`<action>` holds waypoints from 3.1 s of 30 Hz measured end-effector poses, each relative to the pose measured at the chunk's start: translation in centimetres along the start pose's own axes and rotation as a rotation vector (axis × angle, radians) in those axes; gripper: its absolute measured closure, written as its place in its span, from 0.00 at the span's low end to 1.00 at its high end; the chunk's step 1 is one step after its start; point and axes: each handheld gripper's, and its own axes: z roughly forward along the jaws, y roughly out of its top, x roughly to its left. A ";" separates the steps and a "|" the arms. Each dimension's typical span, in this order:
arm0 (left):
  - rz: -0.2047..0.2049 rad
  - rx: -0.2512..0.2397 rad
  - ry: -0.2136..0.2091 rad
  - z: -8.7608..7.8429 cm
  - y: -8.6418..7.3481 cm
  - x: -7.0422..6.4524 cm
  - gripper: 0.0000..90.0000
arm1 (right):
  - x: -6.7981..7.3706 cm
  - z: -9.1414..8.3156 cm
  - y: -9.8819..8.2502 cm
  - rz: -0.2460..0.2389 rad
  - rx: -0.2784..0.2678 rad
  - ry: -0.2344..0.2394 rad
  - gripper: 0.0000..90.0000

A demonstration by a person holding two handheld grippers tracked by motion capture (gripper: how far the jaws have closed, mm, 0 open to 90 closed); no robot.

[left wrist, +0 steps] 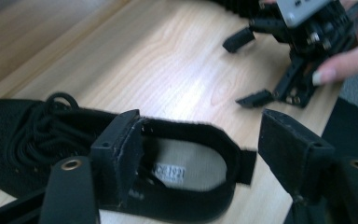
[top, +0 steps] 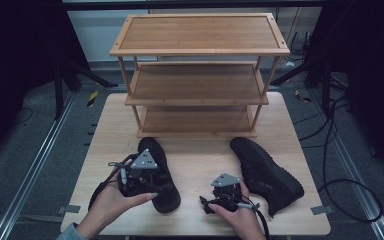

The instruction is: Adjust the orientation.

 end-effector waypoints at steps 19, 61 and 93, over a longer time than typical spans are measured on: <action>0.085 0.089 -0.072 3.6 -2.1 -0.1 0.42 | 0.0 0.0 0.0 0.000 0.000 0.003 0.06; 0.137 0.189 -0.139 4.3 -2.3 -0.2 0.94 | -0.1 -0.1 0.0 -0.005 0.001 0.006 0.06; 0.414 0.229 -0.072 4.0 7.3 2.6 0.93 | -0.1 0.0 0.0 -0.005 0.001 0.004 0.06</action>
